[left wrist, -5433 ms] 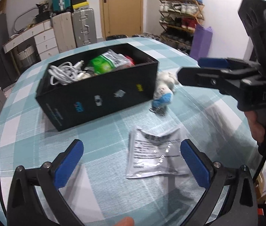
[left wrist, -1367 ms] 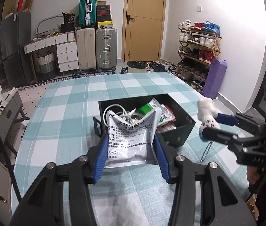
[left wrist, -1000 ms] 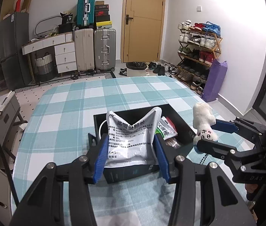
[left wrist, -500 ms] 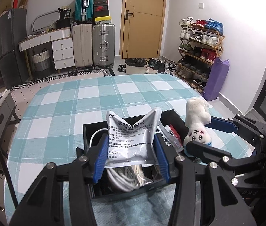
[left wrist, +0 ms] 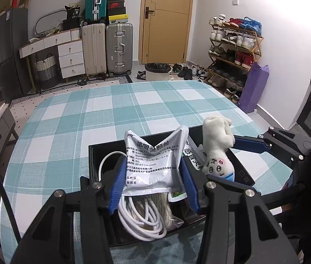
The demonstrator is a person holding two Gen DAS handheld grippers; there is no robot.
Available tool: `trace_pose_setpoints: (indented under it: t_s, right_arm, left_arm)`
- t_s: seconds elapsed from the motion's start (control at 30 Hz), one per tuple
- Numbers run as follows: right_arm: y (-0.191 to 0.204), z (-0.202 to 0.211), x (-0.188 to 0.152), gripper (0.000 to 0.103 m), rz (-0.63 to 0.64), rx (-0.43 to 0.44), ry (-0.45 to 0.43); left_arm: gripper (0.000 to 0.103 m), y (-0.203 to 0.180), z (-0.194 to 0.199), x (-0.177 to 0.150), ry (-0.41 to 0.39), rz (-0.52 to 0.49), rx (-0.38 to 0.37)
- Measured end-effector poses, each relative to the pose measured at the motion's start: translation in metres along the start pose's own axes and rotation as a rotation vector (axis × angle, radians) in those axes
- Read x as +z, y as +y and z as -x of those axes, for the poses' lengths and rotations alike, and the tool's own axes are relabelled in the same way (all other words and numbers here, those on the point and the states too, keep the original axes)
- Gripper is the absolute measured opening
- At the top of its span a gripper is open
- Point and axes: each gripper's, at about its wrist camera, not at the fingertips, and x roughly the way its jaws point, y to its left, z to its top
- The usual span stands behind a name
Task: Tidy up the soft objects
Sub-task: 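Lower the sachet and plush toy into the black box and open both tools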
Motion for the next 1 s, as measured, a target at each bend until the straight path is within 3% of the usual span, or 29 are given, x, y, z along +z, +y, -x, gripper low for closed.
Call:
trace_pose_setpoints:
  t_s: [0.4,0.5,0.6,0.7,0.77,1.0]
  right_arm:
    - [0.005,-0.015,0.000,0.066,0.042,0.020,0.022]
    - [0.008,-0.013,0.000,0.071,0.045,0.009,0.018]
    - [0.009,-0.006,-0.001,0.087,0.045,-0.024,-0.001]
    - [0.004,0.005,-0.005,0.102,0.003,-0.053,-0.032]
    - [0.002,0.009,-0.008,0.102,-0.019,-0.052,-0.032]
    - [-0.003,0.033,-0.023,0.102,-0.130,-0.035,-0.095]
  left_arm:
    - [0.052,0.001,-0.007,-0.005,0.017,-0.016,0.016]
    - [0.058,0.003,-0.006,-0.005,0.019,-0.006,0.004]
    - [0.067,0.005,-0.002,-0.007,0.021,-0.003,0.006]
    - [0.086,0.007,0.008,-0.009,-0.006,-0.012,0.021]
    - [0.096,0.009,0.017,-0.011,-0.038,-0.014,0.044]
    - [0.103,0.021,0.047,-0.021,-0.123,0.039,0.077]
